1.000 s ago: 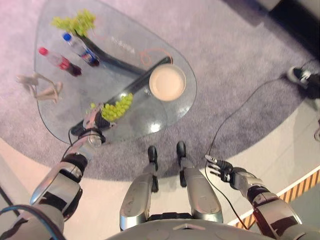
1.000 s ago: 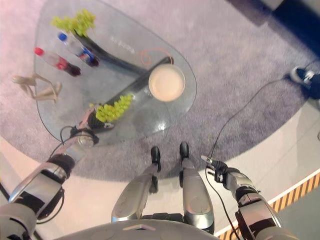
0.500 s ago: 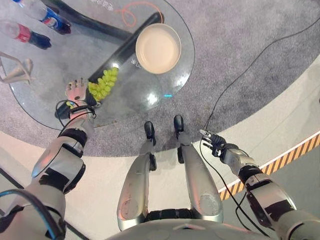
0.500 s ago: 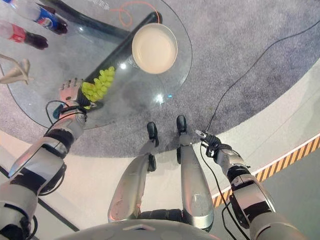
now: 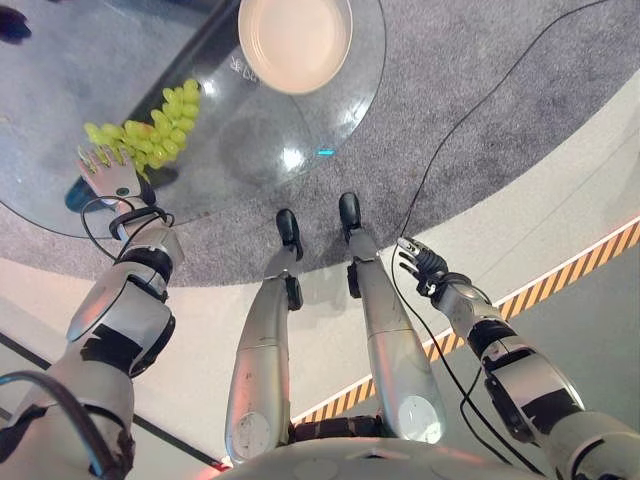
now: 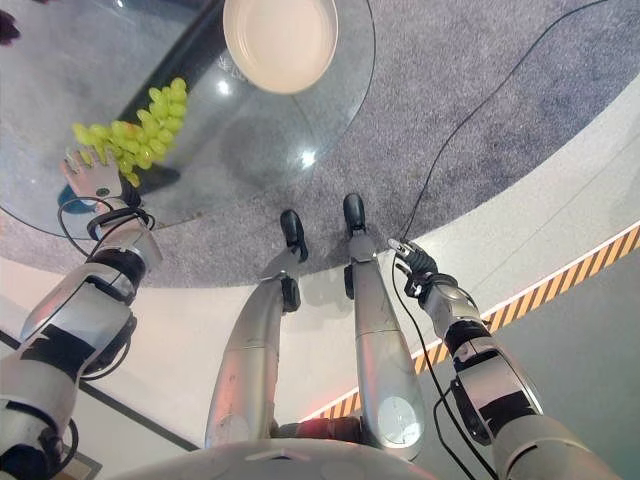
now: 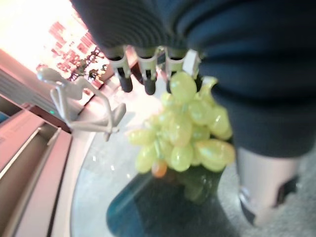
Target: Pick up fruits into the plate
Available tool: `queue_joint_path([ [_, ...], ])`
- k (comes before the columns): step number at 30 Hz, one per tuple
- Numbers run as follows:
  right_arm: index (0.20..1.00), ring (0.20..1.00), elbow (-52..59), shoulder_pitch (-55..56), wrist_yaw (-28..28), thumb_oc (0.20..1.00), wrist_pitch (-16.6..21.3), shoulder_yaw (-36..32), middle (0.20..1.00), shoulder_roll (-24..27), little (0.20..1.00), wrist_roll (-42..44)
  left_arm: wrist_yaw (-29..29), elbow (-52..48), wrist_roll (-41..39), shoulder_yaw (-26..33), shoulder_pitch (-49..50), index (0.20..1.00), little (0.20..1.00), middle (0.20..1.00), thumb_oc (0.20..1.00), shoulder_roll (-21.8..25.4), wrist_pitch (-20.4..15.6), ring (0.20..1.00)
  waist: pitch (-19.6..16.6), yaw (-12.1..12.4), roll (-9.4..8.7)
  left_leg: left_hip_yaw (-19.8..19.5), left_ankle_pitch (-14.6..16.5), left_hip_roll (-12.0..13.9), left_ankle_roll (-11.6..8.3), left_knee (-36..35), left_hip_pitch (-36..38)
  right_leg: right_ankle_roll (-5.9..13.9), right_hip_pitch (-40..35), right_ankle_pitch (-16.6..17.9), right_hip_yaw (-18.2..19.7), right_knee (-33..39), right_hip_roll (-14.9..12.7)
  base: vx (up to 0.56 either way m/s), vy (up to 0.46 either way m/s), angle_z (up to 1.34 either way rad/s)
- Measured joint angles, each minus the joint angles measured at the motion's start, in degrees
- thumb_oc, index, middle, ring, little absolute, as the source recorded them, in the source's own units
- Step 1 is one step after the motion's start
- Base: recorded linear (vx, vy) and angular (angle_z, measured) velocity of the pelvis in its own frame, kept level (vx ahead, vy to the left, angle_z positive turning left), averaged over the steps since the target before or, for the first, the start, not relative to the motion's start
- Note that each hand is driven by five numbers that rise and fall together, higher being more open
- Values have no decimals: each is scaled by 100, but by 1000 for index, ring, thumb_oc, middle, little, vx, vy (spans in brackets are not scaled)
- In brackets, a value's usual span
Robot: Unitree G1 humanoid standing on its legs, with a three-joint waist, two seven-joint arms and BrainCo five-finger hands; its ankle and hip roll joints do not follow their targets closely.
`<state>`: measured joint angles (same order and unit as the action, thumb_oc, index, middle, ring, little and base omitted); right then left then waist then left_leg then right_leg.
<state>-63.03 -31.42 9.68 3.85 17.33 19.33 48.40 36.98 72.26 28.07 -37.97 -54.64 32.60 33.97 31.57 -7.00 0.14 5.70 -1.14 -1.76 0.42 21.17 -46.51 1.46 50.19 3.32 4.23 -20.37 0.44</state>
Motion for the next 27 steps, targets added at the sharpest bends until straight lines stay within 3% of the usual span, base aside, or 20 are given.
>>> queue_joint_path([
  [4, 1000, 1000, 115, 450, 537, 1000, 257, -280, 1000, 66, 1000, 21, -18, -550, 7, 45, -7, 1000, 1000, 1000, 1000, 232, 534, 1000, -17, -55, -117, 12, 64, 15, 3, 160, -298, 1, 252, 0, 34, -53, 22, 9, 4, -4],
  [9, 1000, 1000, 707, 1025, 760, 1000, 266, -348, 1000, 98, 1000, 199, -203, -962, 103, 285, -100, 1000, 1000, 1000, 1000, 518, 873, 1000, -12, -144, -283, 35, 126, 43, -2, 268, -466, 4, 377, 3, 72, -60, 57, 23, -19, -6],
  [15, 1000, 1000, 888, 1052, 853, 1000, 255, -350, 1000, 61, 1000, 238, 19, -760, 80, 295, -393, 1000, 1000, 1000, 1000, 471, 775, 1000, -14, -166, -308, 37, 190, 66, 38, 368, -550, 9, 420, 11, 78, -67, 79, 31, -35, -3],
  [21, 1000, 1000, 820, 1051, 954, 1000, 259, -287, 1000, 35, 1000, 365, 604, -119, -352, 427, -598, 1000, 1000, 1000, 1000, 418, 207, 1000, -16, -276, -365, 28, 210, 72, 38, 417, -564, -1, 419, 18, 73, -86, 85, 23, -17, 0],
  [27, 1000, 1000, 815, 1051, 960, 1000, 263, -275, 1000, 13, 1000, 468, 622, -121, -438, 455, -879, 1000, 1000, 1000, 1000, 427, 134, 1000, -23, -275, -435, 31, 265, 79, 0, 517, -628, 35, 463, -9, 92, -125, 94, 11, 1, -1],
])
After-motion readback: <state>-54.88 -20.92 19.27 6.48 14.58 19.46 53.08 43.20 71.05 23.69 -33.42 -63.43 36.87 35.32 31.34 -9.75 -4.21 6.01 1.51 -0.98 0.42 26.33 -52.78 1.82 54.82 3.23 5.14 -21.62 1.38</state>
